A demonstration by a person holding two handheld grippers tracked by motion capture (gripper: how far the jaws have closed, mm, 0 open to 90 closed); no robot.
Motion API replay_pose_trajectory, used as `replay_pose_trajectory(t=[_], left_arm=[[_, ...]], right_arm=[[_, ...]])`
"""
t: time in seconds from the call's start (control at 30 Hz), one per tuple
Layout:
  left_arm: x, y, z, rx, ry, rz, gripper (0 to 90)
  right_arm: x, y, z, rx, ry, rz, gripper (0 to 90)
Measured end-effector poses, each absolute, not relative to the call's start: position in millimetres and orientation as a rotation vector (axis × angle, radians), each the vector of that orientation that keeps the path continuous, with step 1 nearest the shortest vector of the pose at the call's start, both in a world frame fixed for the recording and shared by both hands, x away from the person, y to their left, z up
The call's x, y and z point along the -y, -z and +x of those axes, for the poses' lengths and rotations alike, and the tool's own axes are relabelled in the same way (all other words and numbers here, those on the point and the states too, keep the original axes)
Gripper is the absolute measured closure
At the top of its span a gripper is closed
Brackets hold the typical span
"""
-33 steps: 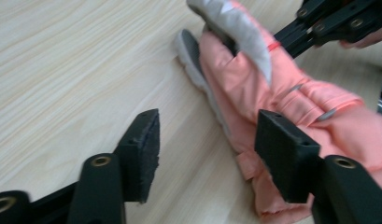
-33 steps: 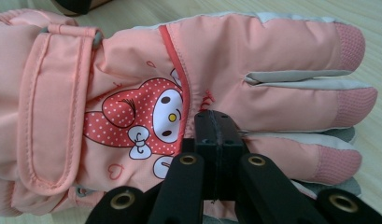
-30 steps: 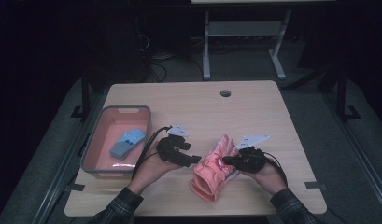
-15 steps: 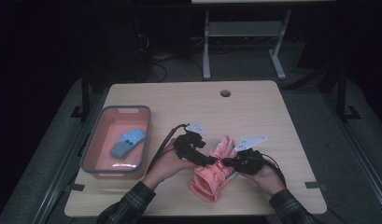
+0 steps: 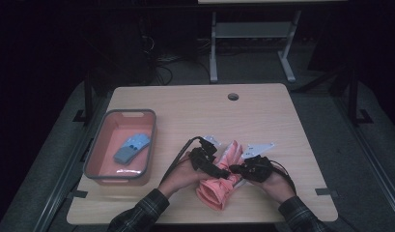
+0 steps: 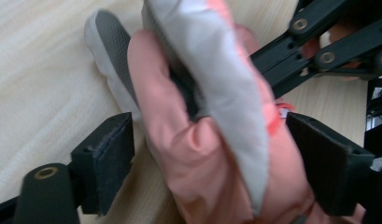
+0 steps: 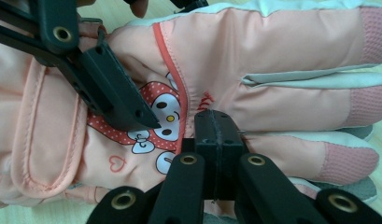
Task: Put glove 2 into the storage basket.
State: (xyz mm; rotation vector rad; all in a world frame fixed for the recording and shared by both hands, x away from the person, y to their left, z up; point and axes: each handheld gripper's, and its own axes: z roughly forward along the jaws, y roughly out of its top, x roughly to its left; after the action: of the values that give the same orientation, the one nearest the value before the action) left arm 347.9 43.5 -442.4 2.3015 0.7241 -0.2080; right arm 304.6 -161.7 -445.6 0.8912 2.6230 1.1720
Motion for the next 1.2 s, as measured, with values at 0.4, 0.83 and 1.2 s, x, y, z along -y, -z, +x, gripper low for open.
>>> replay_pose_trajectory(t=[0.4, 0.83, 1.2], left_arm=[[-42.9, 462.0, 355.1, -0.74, 0.401, 2.241, 13.1], [-44.8, 464.3, 356.7, -0.756, 0.466, 2.216, 31.2], [-46.9, 458.7, 354.9, -0.739, 0.398, 2.238, 54.8]], right_arm=[[163.4, 448.4, 303.4, -2.634, -1.177, 0.879, 90.0], [162.6, 449.7, 305.4, -2.633, -1.181, 0.868, 90.0], [190.2, 433.1, 302.5, -2.553, -1.335, 0.925, 68.5]])
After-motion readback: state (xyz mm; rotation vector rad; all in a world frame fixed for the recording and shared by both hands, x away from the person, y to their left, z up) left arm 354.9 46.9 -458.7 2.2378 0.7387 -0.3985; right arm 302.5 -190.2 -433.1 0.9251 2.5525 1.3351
